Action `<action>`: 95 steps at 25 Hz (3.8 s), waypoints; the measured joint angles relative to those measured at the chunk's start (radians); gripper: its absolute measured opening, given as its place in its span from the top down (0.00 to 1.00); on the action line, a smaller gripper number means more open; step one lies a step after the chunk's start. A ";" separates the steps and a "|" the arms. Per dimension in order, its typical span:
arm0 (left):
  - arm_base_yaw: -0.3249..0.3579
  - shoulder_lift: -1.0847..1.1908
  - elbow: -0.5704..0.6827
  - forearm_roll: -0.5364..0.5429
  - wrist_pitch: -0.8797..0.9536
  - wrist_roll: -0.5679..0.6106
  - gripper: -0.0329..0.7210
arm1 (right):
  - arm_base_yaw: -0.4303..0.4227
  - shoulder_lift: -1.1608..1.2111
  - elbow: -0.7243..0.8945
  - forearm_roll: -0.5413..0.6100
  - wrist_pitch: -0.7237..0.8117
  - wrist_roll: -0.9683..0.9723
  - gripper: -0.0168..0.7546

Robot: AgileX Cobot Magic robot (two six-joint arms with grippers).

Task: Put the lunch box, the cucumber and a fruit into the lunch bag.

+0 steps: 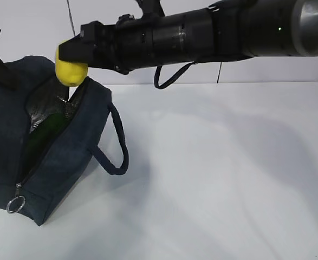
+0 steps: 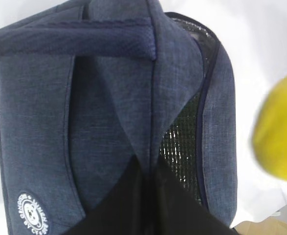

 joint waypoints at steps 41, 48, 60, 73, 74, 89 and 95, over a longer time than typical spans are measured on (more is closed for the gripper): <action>0.000 0.000 0.000 0.000 0.000 0.004 0.96 | -0.098 -0.037 0.000 -0.359 0.140 0.039 0.36; 0.000 0.000 0.000 0.000 0.000 0.004 0.96 | -0.103 -0.037 0.000 -0.492 0.225 0.312 0.36; 0.000 0.000 0.000 0.000 0.000 0.004 0.96 | -0.103 0.012 0.000 -0.457 0.233 0.470 0.36; 0.000 0.000 0.000 0.000 0.000 0.004 0.96 | -0.103 0.102 0.000 -0.331 0.222 0.513 0.51; 0.000 0.000 0.000 0.000 0.000 0.004 0.96 | -0.103 0.109 0.000 -0.329 0.222 0.513 0.52; 0.000 0.000 0.000 0.000 0.000 0.004 0.96 | -0.103 0.150 -0.002 -0.228 0.231 0.471 0.41; 0.000 0.000 0.000 0.000 0.000 0.006 0.96 | -0.077 0.150 -0.002 -0.225 0.215 0.468 0.41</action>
